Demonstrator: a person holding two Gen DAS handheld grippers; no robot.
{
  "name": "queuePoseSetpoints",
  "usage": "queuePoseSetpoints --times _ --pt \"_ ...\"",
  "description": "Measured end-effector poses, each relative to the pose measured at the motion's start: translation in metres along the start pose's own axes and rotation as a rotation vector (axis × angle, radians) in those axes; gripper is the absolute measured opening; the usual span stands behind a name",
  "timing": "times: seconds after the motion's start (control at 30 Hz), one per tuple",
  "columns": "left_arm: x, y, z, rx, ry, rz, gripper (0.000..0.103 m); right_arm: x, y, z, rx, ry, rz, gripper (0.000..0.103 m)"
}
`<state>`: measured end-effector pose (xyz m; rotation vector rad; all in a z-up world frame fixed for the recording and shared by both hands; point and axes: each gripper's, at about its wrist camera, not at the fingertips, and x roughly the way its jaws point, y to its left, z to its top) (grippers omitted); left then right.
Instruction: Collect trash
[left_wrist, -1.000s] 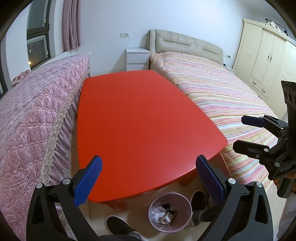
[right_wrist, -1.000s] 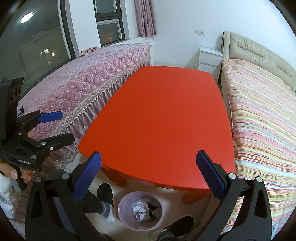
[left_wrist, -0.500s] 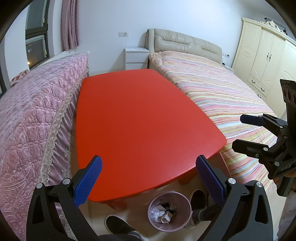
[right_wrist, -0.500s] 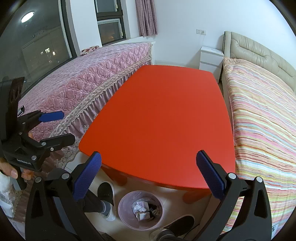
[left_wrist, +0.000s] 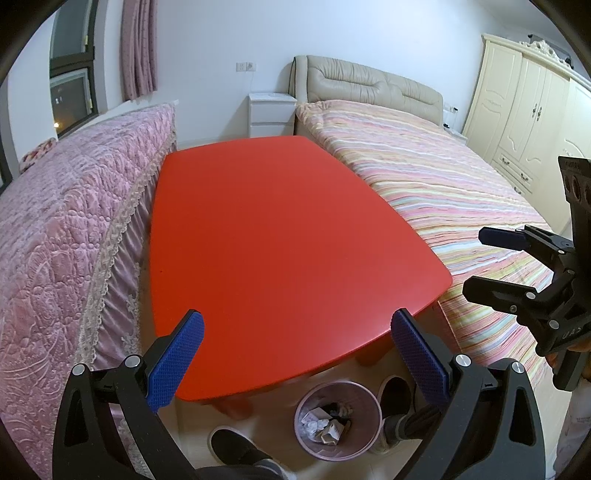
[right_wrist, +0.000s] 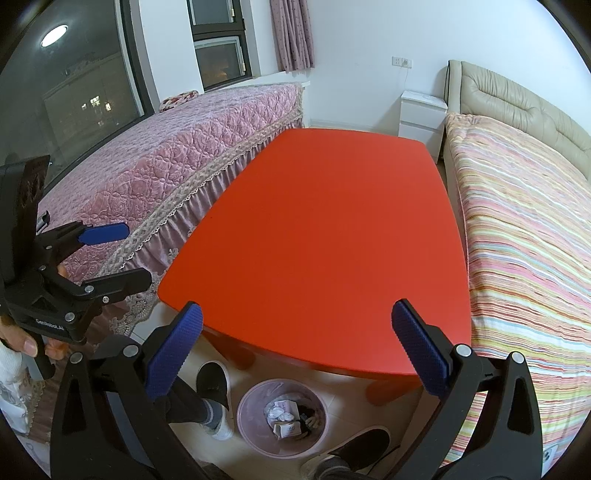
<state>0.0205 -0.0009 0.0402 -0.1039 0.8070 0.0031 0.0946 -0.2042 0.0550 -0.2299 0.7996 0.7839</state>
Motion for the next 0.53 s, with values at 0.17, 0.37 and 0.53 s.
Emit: queuePoseSetpoints --times 0.17,0.37,0.53 --pt "-0.0017 -0.0007 0.0007 0.005 -0.011 0.000 0.097 -0.0001 0.0002 -0.0003 0.000 0.000 -0.001 0.100" --pt "0.0006 -0.0016 0.0027 0.017 -0.002 0.026 0.097 0.0001 -0.0006 0.0007 0.000 0.000 0.000 0.100" --pt "0.0004 -0.0027 0.0021 0.028 -0.014 0.031 0.097 0.0002 -0.0006 0.0008 0.001 0.000 -0.001 0.100"
